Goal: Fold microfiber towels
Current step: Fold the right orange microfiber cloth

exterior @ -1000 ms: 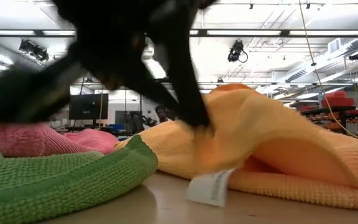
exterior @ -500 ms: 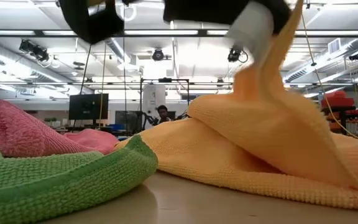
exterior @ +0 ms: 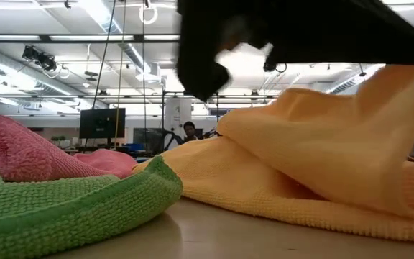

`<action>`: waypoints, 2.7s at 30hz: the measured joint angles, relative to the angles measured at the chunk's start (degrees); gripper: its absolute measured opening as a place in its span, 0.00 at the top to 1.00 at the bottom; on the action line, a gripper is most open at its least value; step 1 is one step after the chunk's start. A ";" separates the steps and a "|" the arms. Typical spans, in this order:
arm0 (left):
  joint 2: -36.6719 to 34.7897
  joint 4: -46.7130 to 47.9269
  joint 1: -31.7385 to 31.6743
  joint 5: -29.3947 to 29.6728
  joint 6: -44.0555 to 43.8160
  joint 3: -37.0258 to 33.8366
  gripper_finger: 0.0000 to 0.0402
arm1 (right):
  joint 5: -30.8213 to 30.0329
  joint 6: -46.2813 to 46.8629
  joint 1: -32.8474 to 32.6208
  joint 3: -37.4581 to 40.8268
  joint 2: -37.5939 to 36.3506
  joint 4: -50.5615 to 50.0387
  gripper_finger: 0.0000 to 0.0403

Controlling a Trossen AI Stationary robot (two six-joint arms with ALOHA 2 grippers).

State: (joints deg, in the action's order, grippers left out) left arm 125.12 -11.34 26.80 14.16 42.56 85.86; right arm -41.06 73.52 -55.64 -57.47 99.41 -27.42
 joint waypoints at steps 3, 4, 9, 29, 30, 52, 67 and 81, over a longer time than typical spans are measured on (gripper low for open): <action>1.03 -2.84 -0.82 0.17 -0.01 0.00 0.97 | 0.02 0.22 0.00 0.00 -0.30 -0.01 0.48; 1.35 -3.93 -1.12 0.15 -0.06 0.00 0.98 | 0.02 0.22 0.00 0.00 -0.44 0.02 0.48; 2.74 -5.63 -2.39 -0.52 -2.92 0.00 0.98 | 0.14 0.31 0.00 0.00 -0.80 0.13 0.48; 6.34 -11.02 -5.34 -0.97 -6.09 0.02 0.98 | -0.15 -0.80 -1.51 -1.92 -2.20 -0.82 0.48; 6.34 -11.00 -5.45 -0.98 -6.18 0.02 0.98 | -1.03 -1.42 -1.33 -1.92 -2.20 -0.92 0.48; 6.34 -9.50 -5.04 -0.93 -7.40 0.02 0.94 | 2.87 2.15 4.50 -1.14 1.31 -0.50 0.61; 6.34 -10.61 -4.77 -0.88 -7.40 0.02 0.95 | 2.10 0.98 4.93 3.48 1.32 5.59 0.83; 6.12 -10.80 -4.41 -0.69 -7.33 0.02 0.89 | 2.54 -4.75 4.47 3.54 1.22 8.16 0.90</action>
State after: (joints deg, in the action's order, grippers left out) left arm 131.24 -22.14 22.39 13.47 35.23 85.89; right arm -38.52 68.77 -51.16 -53.93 100.63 -19.26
